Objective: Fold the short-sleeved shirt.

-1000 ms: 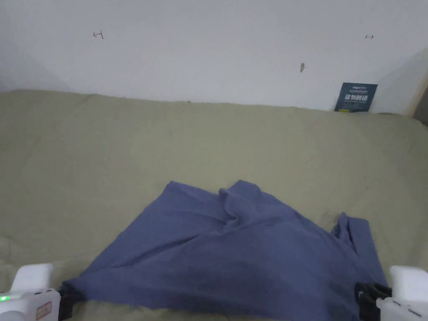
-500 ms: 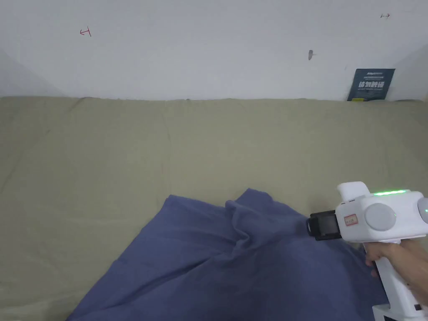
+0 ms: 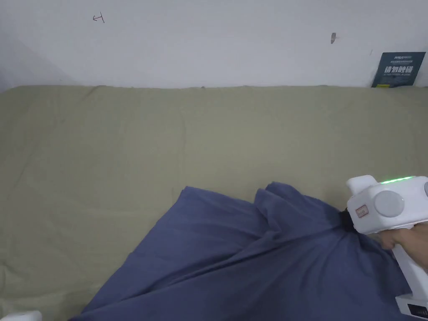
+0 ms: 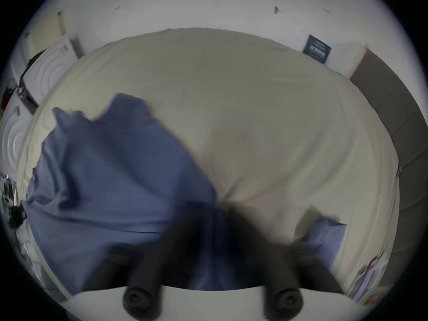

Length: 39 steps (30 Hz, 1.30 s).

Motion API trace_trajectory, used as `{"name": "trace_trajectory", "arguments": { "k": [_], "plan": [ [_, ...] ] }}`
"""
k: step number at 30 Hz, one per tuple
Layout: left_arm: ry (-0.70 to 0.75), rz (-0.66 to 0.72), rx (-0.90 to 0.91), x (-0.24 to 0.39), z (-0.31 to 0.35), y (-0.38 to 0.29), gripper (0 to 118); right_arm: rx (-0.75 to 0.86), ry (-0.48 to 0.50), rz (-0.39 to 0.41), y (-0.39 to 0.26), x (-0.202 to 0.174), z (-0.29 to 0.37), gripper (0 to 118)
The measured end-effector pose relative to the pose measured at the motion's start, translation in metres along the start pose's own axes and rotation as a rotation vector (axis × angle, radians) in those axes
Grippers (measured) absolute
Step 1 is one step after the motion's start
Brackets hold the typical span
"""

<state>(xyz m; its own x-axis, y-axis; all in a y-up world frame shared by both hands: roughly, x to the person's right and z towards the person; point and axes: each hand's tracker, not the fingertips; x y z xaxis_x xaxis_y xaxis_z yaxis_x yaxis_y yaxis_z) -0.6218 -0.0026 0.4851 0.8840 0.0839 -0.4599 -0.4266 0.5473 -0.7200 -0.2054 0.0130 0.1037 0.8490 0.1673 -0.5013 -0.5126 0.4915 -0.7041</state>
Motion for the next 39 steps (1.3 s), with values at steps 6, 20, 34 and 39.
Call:
{"name": "trace_trajectory", "arguments": {
  "k": [6, 20, 34, 39],
  "plan": [
    [0.008, 0.018, 0.006, -0.002, 0.007, 0.006, 0, 0.112, 0.051, 0.033, -0.006, 0.004, 0.081, 2],
    [-0.045, -0.008, 0.28, 0.02, 0.127, 0.069, 0, 0.535, 0.006, -0.092, -0.098, 0.04, 0.344, 2],
    [-0.084, -0.061, 0.551, 0.054, 0.306, 0.161, 0, 0.722, -0.014, -0.2, -0.105, 0.083, 0.455, 2],
    [-0.075, -0.053, 0.541, 0.053, 0.32, 0.19, 0, 0.726, 0.001, -0.257, -0.079, 0.098, 0.451, 2]
  ]
}}
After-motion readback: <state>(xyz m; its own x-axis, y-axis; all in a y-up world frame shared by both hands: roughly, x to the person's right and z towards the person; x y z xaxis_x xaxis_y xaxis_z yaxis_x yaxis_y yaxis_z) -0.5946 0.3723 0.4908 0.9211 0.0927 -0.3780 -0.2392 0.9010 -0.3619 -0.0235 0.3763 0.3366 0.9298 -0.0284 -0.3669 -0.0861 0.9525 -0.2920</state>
